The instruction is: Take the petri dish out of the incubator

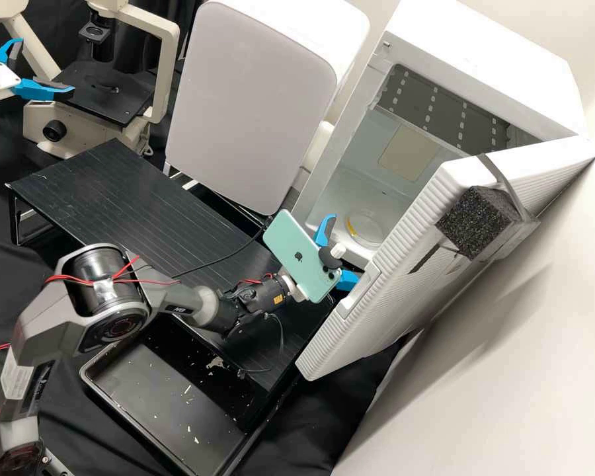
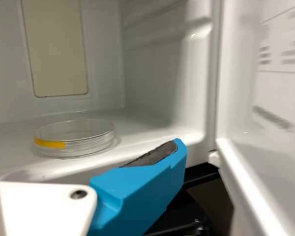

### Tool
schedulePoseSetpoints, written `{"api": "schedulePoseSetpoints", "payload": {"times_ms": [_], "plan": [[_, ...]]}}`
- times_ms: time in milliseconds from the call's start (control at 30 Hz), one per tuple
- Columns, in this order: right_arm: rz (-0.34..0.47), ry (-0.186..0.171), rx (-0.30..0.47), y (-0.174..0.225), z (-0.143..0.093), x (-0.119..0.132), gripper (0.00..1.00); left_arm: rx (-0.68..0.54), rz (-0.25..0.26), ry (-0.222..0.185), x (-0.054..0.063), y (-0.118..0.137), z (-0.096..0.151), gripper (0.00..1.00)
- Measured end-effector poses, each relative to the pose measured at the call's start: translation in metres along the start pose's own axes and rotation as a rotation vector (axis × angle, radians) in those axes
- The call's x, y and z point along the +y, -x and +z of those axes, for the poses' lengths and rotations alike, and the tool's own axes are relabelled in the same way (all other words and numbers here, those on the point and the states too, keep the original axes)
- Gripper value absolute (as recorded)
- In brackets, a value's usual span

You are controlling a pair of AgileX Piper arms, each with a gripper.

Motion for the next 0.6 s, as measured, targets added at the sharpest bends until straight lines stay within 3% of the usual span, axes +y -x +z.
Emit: {"api": "schedulePoseSetpoints", "payload": {"times_ms": [133, 400, 600], "plan": [[-0.016, -0.002, 0.013, -0.010, -0.004, -0.007, 1.00, 0.000, 0.000, 0.000, 0.000, 0.000, 0.000, 1.00], [-0.068, 0.029, 0.018, -0.032, -0.001, -0.022, 1.00, 0.000, 0.000, 0.000, 0.000, 0.000, 0.000, 1.00], [-0.056, 0.078, 0.037, -0.048, -0.001, -0.024, 1.00, 0.000, 0.000, 0.000, 0.000, 0.000, 0.000, 1.00]]}}
